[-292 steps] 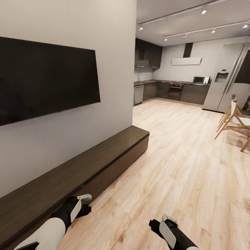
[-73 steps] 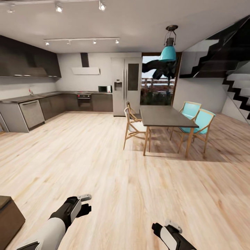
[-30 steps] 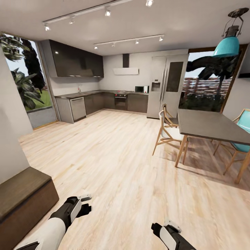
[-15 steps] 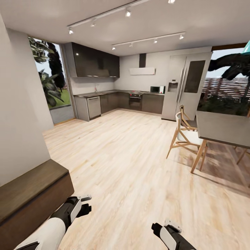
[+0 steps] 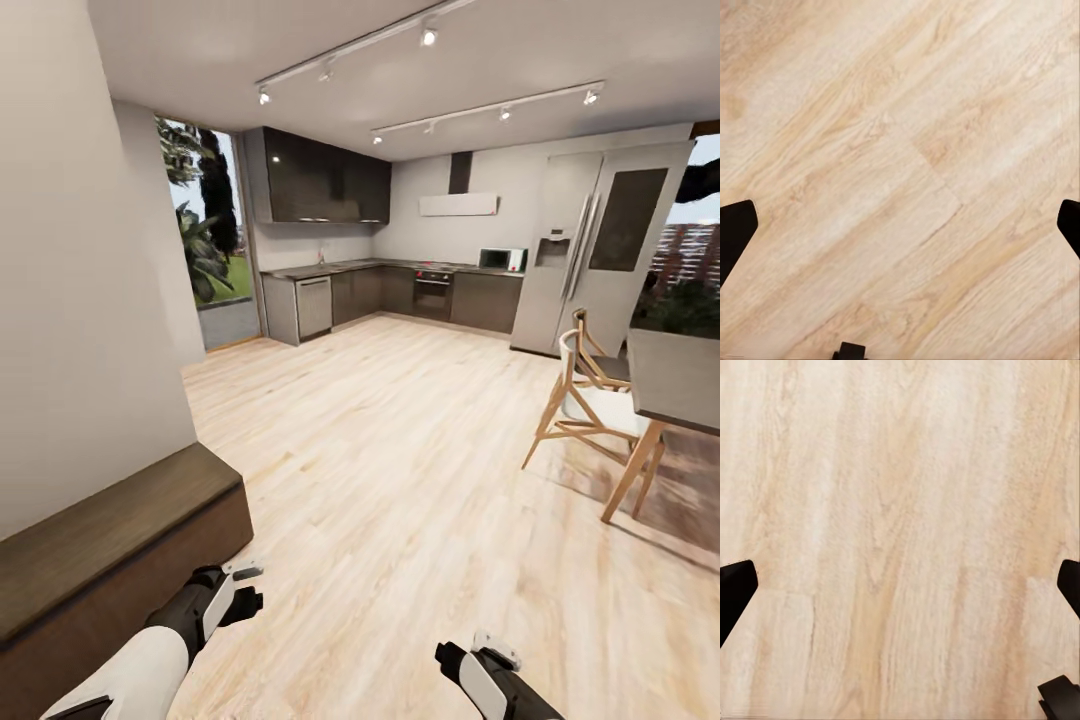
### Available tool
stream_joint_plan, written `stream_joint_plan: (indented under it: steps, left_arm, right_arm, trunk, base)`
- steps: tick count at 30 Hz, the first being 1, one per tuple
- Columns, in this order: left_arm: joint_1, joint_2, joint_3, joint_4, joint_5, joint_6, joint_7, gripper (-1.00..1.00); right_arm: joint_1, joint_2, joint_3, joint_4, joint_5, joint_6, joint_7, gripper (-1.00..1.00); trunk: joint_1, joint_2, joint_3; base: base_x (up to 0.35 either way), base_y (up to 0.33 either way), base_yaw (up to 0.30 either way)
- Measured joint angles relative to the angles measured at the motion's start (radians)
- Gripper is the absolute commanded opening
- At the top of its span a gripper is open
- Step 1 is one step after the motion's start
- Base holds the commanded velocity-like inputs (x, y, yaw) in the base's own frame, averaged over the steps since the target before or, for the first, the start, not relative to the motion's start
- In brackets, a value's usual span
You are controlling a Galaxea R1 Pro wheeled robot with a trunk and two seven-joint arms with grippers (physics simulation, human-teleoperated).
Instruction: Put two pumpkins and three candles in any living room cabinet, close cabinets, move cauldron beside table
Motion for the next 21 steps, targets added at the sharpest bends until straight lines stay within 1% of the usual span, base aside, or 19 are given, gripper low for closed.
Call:
stream_joint_plan:
  steps: [3, 7, 11, 17, 21]
  left_arm:
    - [0.000, -0.001, 0.002, 0.000, 0.000, 0.000, 0.001, 1.00]
    - [0.000, 0.006, 0.000, -0.004, 0.001, 0.003, -0.002, 1.00]
    - [0.000, 0.006, -0.001, -0.005, 0.001, 0.004, -0.003, 1.00]
    - [0.000, 0.017, 0.002, -0.005, 0.001, 0.006, -0.004, 1.00]
    - [0.000, 0.014, -0.001, -0.005, 0.002, 0.006, -0.004, 1.00]
  right_arm:
    - [0.000, 0.000, 0.000, 0.000, 0.000, 0.000, 0.000, 1.00]
    - [0.000, 0.001, 0.000, 0.000, 0.001, 0.000, 0.000, 1.00]
    - [0.000, 0.003, 0.000, 0.000, 0.001, 0.000, -0.002, 1.00]
    - [0.000, 0.007, 0.000, 0.000, 0.001, 0.000, -0.003, 1.00]
    - [0.000, 0.007, 0.000, 0.000, 0.001, 0.000, -0.003, 1.00]
  trunk:
    - [0.000, 0.000, 0.000]
    - [0.000, 0.000, 0.000]
    - [0.000, 0.000, 0.000]
    - [0.000, 0.000, 0.000]
    - [0.000, 0.000, 0.000]
  base:
    - [0.000, 0.000, 0.283]
    - [0.000, 0.000, 0.283]
    - [0.000, 0.000, 0.283]
    - [0.000, 0.000, 0.283]
    - [0.000, 0.000, 0.283]
